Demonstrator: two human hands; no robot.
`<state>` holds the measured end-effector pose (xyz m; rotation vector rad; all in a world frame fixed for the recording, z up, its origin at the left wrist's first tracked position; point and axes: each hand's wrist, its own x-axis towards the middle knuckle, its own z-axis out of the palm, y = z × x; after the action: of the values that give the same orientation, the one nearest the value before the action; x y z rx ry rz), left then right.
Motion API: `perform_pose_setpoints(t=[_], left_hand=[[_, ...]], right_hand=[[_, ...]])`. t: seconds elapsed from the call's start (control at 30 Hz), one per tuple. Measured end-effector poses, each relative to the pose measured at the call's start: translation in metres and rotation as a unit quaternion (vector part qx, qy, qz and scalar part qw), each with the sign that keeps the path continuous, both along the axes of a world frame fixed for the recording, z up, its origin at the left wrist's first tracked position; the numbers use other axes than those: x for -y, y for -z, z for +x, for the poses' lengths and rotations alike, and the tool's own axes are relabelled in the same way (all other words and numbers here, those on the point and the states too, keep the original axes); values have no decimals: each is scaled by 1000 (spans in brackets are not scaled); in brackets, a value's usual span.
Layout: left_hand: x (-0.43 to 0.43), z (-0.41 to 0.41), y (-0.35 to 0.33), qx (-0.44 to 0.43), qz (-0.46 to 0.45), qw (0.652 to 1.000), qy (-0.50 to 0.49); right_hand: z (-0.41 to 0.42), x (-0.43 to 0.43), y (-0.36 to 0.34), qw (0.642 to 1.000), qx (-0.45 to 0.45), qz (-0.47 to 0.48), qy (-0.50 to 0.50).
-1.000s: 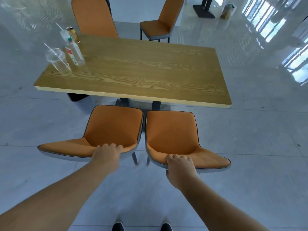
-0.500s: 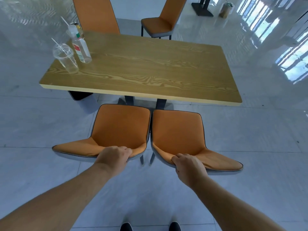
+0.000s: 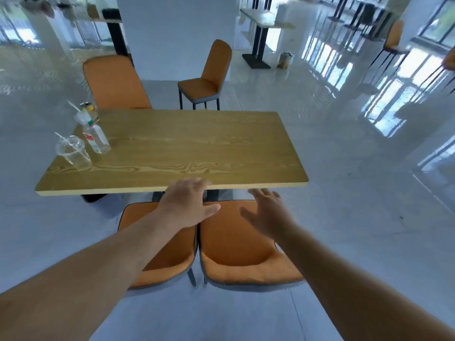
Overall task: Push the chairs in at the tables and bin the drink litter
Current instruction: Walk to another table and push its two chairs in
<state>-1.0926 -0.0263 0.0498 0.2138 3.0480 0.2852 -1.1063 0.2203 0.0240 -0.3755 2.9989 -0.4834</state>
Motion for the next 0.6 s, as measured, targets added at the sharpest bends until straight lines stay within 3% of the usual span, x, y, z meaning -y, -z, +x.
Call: perform_pose_setpoints(t=[0.1, 0.23, 0.43, 0.6], left_hand=[[-65, -53, -91, -113, 6, 993, 23], [-174, -107, -197, -221, 30, 974, 49], [-362, -168, -304, -314, 25, 944, 95], [-493, -212, -338, -348, 48, 929, 119]], right_hand=[[-46, -61, -104, 988, -151, -7, 15], [-79, -168, -219, 961, -274, 5, 38], [-113, -346, -328, 929, -363, 44, 54], [-157, -467, -368, 918, -385, 68, 67]])
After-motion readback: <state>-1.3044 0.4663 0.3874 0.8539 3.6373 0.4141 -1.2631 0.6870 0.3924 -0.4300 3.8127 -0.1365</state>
